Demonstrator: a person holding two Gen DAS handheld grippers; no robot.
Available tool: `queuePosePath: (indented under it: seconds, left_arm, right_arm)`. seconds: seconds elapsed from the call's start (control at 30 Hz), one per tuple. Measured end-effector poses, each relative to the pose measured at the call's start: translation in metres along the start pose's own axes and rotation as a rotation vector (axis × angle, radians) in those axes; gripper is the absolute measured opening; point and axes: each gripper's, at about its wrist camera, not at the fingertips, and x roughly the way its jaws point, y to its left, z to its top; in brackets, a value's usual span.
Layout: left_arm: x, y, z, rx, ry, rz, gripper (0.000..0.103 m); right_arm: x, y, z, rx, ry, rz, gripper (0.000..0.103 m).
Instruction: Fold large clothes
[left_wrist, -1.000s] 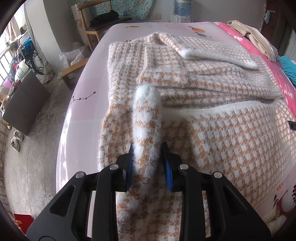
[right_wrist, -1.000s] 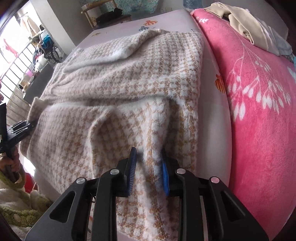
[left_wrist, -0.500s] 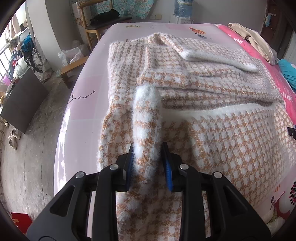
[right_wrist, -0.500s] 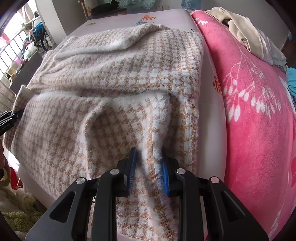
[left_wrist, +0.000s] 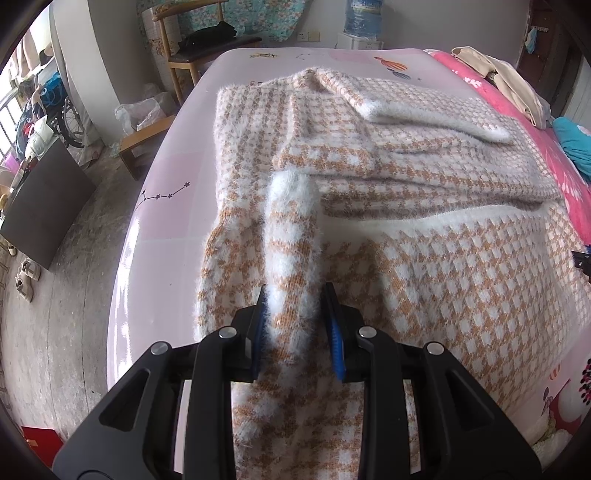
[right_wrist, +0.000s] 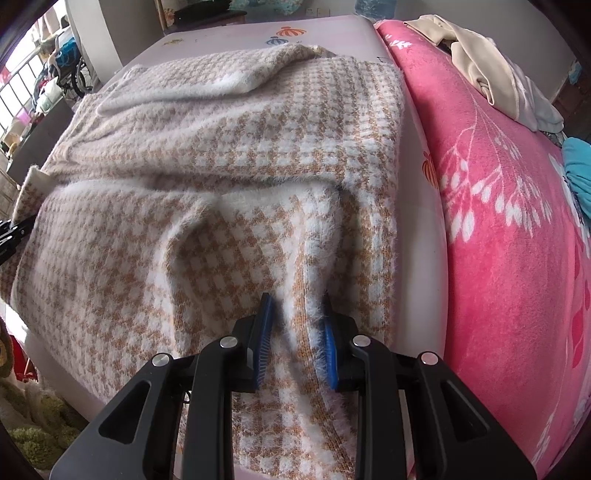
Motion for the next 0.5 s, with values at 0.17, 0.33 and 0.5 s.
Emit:
queuePosePath:
  seconds: [0.17,0.33,0.5]
  left_arm:
    - [0.0001,0.0,0.0,0.003,0.003,0.003,0.027]
    - [-0.0003,-0.0018,0.0027,0.008,0.011,0.013,0.028]
    - [-0.0002,-0.0071,0.0047,0.024,0.017,0.039,0.028]
  right_arm:
    - [0.0007,0.0002,-0.0013,-0.01,0.001,-0.004,0.024]
    - [-0.0034,0.004,-0.0031,-0.04,-0.015,-0.034,0.024]
    - [-0.0048,0.0084,-0.005,-0.068,-0.039,-0.057,0.024]
